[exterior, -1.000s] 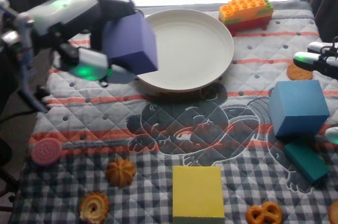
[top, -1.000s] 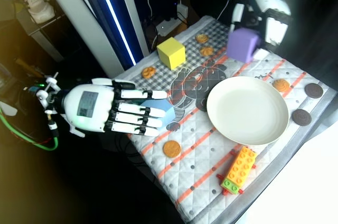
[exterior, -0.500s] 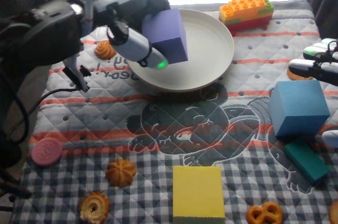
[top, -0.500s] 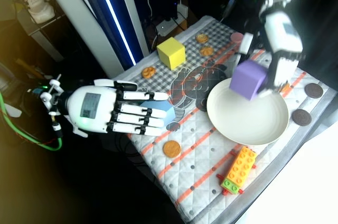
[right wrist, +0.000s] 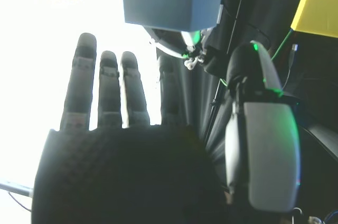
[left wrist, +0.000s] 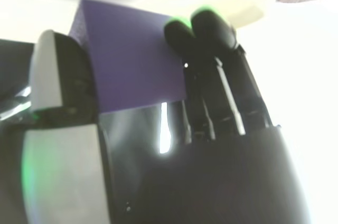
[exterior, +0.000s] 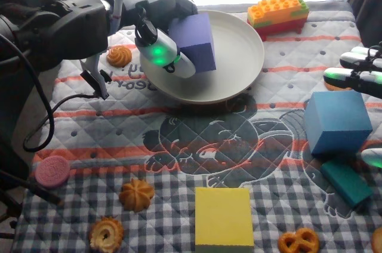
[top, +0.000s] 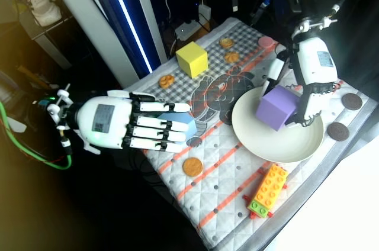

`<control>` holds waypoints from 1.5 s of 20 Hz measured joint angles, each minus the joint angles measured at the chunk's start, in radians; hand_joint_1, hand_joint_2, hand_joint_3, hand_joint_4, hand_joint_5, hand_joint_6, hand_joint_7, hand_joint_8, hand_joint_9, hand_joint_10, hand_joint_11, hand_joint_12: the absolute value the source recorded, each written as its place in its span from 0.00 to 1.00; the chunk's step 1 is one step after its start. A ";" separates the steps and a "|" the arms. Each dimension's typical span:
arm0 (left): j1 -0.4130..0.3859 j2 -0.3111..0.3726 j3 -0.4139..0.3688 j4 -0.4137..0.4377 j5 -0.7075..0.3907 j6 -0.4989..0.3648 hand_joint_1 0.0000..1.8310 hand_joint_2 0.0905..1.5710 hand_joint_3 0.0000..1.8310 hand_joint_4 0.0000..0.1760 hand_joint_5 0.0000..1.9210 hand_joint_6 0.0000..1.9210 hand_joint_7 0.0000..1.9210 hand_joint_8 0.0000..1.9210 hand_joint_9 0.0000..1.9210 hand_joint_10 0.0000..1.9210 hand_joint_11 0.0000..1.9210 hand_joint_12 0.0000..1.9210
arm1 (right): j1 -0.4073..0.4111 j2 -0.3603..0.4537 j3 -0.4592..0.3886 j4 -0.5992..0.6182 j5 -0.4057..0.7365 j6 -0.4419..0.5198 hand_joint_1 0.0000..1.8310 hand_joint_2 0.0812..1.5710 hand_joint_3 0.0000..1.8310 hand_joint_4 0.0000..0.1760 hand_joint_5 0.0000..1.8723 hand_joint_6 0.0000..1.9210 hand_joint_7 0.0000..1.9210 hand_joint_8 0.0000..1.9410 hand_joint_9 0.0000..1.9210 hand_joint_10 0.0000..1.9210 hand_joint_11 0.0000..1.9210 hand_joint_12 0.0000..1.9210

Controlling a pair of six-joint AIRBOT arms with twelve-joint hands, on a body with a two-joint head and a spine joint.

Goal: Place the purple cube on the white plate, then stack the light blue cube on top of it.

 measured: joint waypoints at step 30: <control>0.360 0.405 -0.479 0.022 -0.488 -0.280 0.45 0.50 0.00 1.00 0.00 0.00 0.00 0.00 0.00 0.00 0.00 0.02 | 0.110 -0.050 0.051 0.004 -0.045 0.013 0.35 0.58 0.00 1.00 0.04 0.00 0.03 0.00 0.00 0.00 0.00 0.00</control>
